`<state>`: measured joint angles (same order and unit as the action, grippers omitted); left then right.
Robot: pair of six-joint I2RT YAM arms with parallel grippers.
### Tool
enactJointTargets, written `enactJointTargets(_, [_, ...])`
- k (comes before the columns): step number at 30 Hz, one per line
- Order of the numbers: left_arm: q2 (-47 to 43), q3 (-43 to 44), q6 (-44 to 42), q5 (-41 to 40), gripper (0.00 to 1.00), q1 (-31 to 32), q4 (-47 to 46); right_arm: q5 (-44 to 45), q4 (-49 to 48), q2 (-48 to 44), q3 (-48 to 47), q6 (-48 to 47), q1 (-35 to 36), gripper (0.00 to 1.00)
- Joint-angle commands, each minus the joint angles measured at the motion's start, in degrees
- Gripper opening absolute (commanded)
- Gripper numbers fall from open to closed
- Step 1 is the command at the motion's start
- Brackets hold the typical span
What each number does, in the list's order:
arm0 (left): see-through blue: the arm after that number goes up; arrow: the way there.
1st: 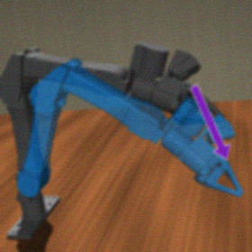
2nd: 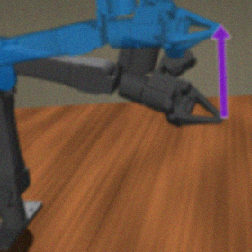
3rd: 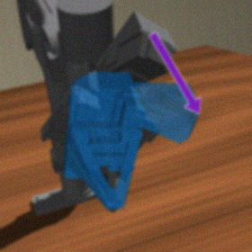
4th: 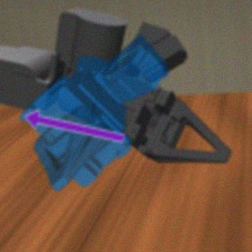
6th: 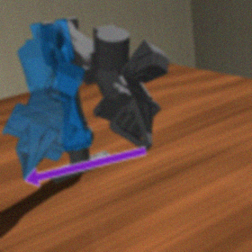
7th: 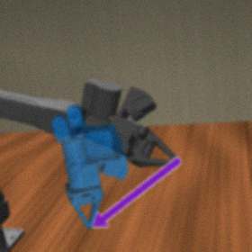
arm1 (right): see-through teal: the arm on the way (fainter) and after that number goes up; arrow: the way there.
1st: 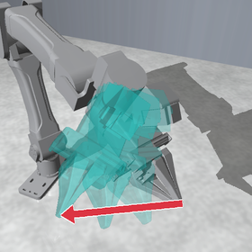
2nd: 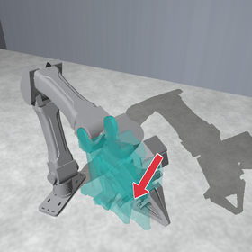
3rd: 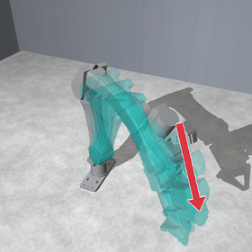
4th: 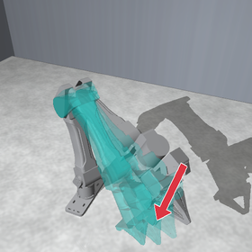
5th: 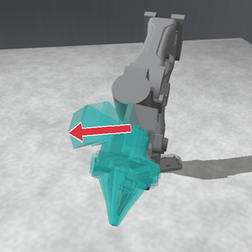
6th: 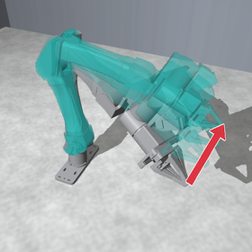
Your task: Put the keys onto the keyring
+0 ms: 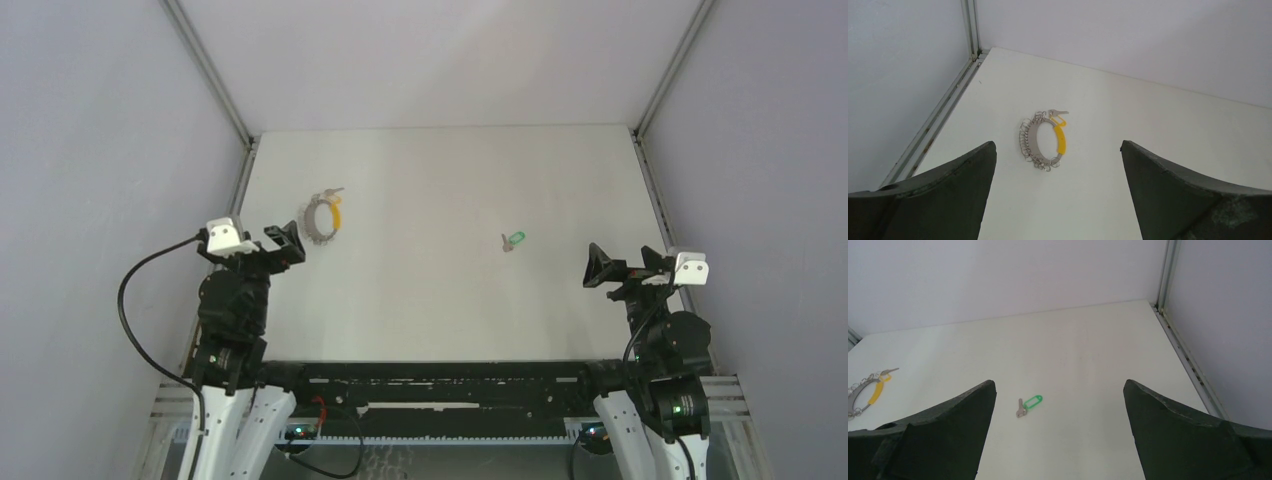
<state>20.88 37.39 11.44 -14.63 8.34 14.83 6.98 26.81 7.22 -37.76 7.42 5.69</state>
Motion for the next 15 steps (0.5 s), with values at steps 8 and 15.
enactJointTargets(8, [26.72,8.9,8.61,1.53,1.0,-1.62,0.78,-4.43,-1.84,-1.63,0.5,-0.35,-0.29,1.0])
enactJointTargets(15, [47.97,16.47,12.64,5.37,0.99,-5.55,-0.65,-5.21,-2.18,-4.19,1.31,-0.43,-0.17,1.0])
